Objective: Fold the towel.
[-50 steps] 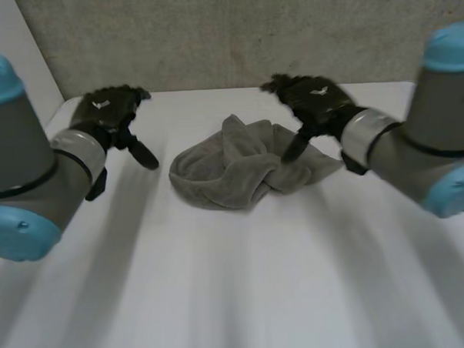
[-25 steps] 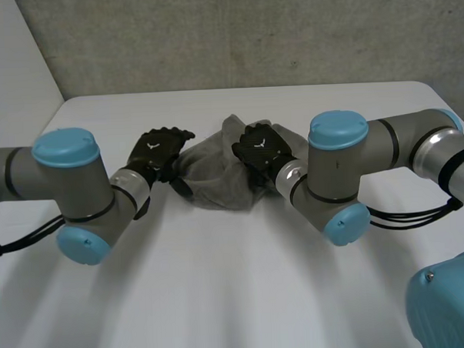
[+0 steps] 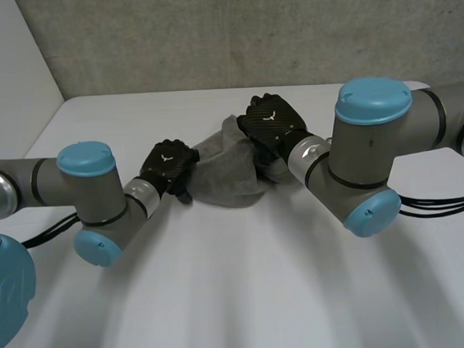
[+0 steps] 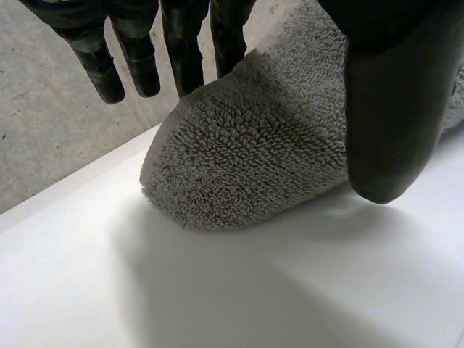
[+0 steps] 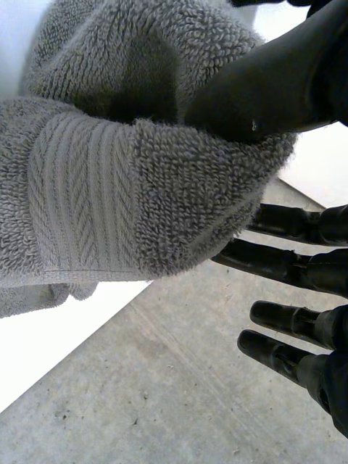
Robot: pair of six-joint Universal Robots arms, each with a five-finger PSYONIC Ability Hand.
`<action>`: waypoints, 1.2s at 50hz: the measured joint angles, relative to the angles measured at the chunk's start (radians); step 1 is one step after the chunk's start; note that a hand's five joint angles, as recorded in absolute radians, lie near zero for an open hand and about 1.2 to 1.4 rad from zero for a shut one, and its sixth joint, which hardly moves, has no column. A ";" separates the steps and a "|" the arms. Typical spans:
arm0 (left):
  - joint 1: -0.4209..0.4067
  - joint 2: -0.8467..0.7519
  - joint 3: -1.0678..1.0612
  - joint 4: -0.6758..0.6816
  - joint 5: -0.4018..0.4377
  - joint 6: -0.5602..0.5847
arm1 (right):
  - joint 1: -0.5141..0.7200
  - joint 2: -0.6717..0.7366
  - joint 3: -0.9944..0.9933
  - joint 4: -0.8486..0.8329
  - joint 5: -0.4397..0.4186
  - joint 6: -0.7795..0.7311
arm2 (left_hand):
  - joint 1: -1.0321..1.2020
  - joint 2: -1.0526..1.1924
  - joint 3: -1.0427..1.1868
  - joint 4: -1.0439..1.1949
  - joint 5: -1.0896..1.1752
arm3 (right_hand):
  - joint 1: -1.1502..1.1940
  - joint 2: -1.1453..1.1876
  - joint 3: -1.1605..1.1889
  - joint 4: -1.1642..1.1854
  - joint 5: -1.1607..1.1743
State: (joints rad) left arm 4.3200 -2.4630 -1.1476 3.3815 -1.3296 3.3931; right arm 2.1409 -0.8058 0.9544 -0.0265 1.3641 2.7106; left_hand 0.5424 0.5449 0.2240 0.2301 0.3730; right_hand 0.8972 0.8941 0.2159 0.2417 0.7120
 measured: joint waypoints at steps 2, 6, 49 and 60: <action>0.000 -0.001 0.003 0.000 -0.001 0.000 | -0.001 -0.014 0.012 0.000 -0.003 -0.001 | 0.046 0.046 0.000 0.000 0.045 | 0.000 0.000 0.000 0.000 0.000; 0.002 -0.008 0.015 0.001 -0.003 -0.002 | -0.007 -0.056 0.053 0.001 -0.013 -0.004 | 0.251 0.253 0.000 0.000 0.238 | 0.000 0.000 0.000 0.000 0.000; 0.015 0.550 -0.262 -0.523 -0.021 0.169 | -0.190 -0.318 0.307 0.442 -0.215 -0.203 | 0.769 0.784 0.000 0.000 0.791 | -0.360 -0.343 0.000 0.000 -0.371; -0.001 0.556 -0.318 -0.531 -0.024 0.172 | -0.169 -0.316 0.464 0.215 -0.202 0.196 | 0.769 0.787 0.000 0.000 0.791 | -0.697 -0.678 0.000 0.000 -0.651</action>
State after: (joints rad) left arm 4.3192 -1.9066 -1.4654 2.8504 -1.3531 3.5654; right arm 1.9722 -1.1222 1.4182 0.1887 1.1619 2.9065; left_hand 1.3114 1.3320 0.2240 0.2300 1.1635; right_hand 0.2005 0.2164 0.2156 0.2417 0.0608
